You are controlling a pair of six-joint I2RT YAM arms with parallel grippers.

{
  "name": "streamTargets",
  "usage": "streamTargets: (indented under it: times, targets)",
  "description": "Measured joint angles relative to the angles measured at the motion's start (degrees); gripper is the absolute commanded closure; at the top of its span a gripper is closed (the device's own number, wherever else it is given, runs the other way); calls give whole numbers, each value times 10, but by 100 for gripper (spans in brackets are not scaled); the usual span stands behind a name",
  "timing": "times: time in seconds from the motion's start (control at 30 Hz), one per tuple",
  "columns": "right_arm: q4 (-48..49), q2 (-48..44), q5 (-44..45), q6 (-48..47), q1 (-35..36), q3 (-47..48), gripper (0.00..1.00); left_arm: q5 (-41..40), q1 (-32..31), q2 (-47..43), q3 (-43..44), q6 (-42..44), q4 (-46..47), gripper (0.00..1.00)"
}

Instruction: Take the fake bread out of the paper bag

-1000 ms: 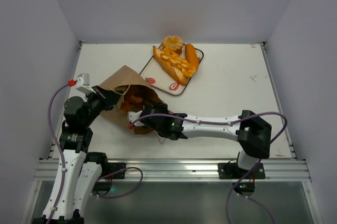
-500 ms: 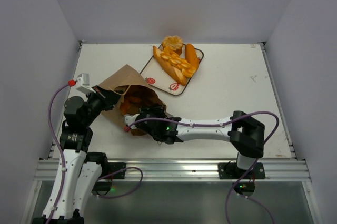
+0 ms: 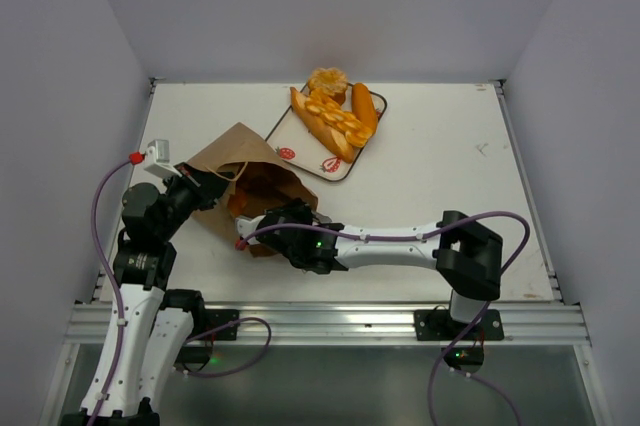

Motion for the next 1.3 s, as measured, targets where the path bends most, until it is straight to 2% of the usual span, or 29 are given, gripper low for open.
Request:
streamTargets:
  times: [0.27, 0.63, 0.77, 1.0, 1.3]
  targets:
    - [-25, -47, -34, 9, 0, -13, 100, -7, 0, 0, 0, 6, 0, 100]
    - [-98, -268, -173, 28, -16, -103, 100, -42, 0, 16, 0, 38, 1, 100]
    - [-145, -346, -252, 26, -55, -140, 100, -57, 0, 26, 0, 51, 1, 100]
    - [-224, -461, -379, 25, -142, -153, 100, -89, 0, 37, 0, 66, 1, 100]
    - [-272, -562, -457, 33, -208, -163, 100, -137, 0, 71, 6, 85, 0, 100]
